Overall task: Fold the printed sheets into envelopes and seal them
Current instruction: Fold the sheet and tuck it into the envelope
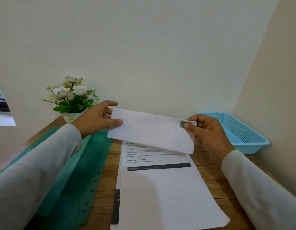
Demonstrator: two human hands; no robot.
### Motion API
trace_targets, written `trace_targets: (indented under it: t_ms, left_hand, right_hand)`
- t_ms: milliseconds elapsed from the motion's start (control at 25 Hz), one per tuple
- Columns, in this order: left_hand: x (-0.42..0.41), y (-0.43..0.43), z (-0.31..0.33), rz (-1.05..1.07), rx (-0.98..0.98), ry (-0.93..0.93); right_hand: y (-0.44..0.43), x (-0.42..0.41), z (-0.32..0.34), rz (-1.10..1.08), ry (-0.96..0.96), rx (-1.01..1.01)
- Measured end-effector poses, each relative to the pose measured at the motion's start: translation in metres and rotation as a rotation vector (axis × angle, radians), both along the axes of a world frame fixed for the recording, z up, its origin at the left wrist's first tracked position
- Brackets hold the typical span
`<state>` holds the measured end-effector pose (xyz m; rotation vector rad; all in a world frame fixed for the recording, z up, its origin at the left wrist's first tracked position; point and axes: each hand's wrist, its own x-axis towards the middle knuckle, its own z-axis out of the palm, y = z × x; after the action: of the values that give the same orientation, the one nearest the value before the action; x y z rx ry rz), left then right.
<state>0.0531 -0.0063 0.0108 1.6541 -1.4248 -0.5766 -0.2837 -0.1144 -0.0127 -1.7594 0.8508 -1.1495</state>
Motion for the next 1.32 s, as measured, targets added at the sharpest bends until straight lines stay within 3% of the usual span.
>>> trace_targets:
  t_ms: [80, 240, 600, 920, 1120, 1320]
  left_hand:
    - [-0.001, -0.001, -0.004, -0.072, 0.060, 0.216]
    - [-0.010, -0.003, -0.008, -0.076, 0.078, 0.335]
    - [-0.033, -0.001, 0.002, -0.010, -0.093, 0.200]
    - [-0.107, -0.032, 0.027, -0.019, -0.208, 0.307]
    - [-0.162, -0.054, 0.011, -0.235, -0.120, 0.132]
    - [-0.201, -0.065, -0.050, -0.303, -0.127, -0.198]
  right_hand:
    - [0.003, -0.005, 0.005, -0.015, -0.031, -0.008]
    - [0.008, -0.016, 0.011, -0.060, -0.048, -0.013]
    - [0.023, -0.052, 0.017, -0.054, -0.075, 0.024]
    - [0.030, -0.117, 0.027, -0.248, -0.209, 0.038]
    - [0.025, -0.151, 0.013, -0.496, -0.356, 0.103]
    - [0.020, -0.155, -0.001, -0.595, -0.442, 0.148]
